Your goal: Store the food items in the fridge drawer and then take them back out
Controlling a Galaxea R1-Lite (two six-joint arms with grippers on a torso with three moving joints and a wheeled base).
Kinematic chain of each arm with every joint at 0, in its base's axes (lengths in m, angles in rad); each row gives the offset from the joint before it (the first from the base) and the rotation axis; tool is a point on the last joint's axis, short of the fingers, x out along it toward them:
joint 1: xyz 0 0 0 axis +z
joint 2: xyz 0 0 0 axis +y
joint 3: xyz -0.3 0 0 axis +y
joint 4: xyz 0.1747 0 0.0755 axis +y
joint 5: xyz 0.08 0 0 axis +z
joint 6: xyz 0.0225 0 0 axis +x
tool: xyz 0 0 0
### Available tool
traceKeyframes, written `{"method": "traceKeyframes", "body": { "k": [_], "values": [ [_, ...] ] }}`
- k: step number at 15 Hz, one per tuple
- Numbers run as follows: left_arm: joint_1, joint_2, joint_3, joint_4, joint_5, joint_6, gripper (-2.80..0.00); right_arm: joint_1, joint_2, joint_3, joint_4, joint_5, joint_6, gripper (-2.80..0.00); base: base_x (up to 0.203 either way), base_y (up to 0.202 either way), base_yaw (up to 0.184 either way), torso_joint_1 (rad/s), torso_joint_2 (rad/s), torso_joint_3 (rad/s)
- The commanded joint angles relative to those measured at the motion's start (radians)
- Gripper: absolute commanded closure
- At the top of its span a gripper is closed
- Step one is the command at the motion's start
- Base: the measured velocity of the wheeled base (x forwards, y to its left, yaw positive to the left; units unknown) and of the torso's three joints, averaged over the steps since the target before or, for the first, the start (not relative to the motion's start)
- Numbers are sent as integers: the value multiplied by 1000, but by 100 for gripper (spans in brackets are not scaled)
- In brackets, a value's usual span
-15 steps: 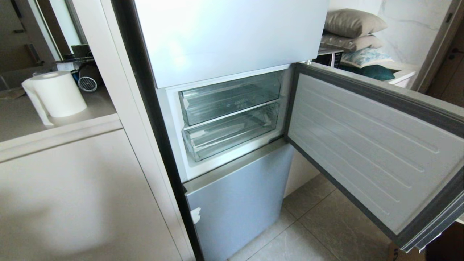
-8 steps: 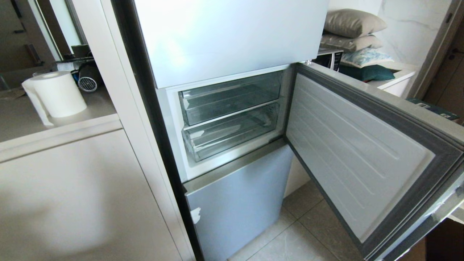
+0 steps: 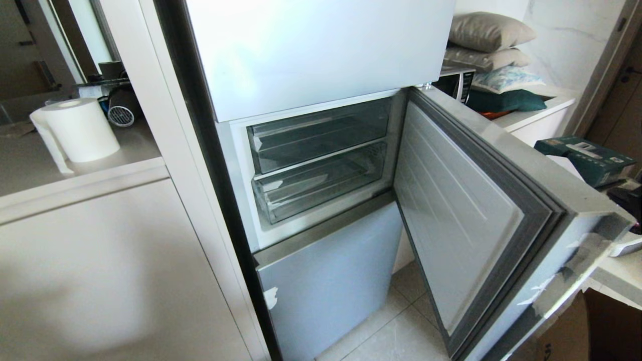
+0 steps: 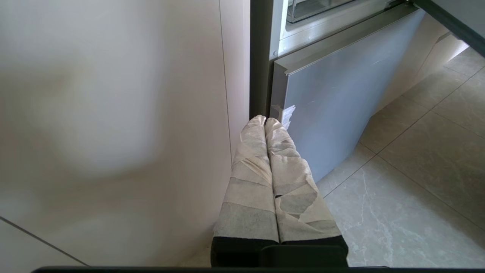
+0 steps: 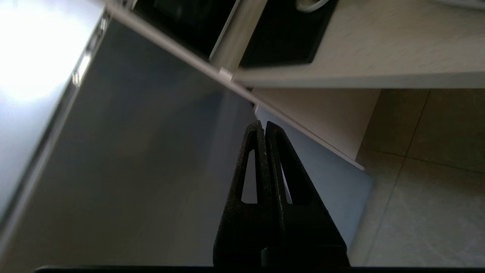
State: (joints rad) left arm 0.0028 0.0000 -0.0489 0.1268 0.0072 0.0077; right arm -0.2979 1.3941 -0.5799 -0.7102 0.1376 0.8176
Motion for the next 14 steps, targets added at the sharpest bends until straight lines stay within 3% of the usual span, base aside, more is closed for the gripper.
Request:
{"method": "traceKeyframes", "body": {
  "k": [1, 3, 4, 8, 11, 14],
  "values": [
    [0, 0, 0, 1, 0, 0, 0, 247, -56, 25, 8, -91, -81, 0, 0, 0, 0, 0, 0, 0],
    [0, 0, 0, 1, 0, 0, 0, 404, -86, 39, 28, -128, -167, 0, 0, 0, 0, 0, 0, 0],
    [0, 0, 0, 1, 0, 0, 0, 440, -86, 34, 34, -133, -193, 0, 0, 0, 0, 0, 0, 0],
    [0, 0, 0, 1, 0, 0, 0, 617, 19, -29, 35, -147, -205, 0, 0, 0, 0, 0, 0, 0],
    [0, 0, 0, 1, 0, 0, 0, 752, 203, -167, 31, -280, -214, 0, 0, 0, 0, 0, 0, 0],
    [0, 0, 0, 1, 0, 0, 0, 835, 425, -388, 31, -349, -216, 0, 0, 0, 0, 0, 0, 0]
  ]
}}
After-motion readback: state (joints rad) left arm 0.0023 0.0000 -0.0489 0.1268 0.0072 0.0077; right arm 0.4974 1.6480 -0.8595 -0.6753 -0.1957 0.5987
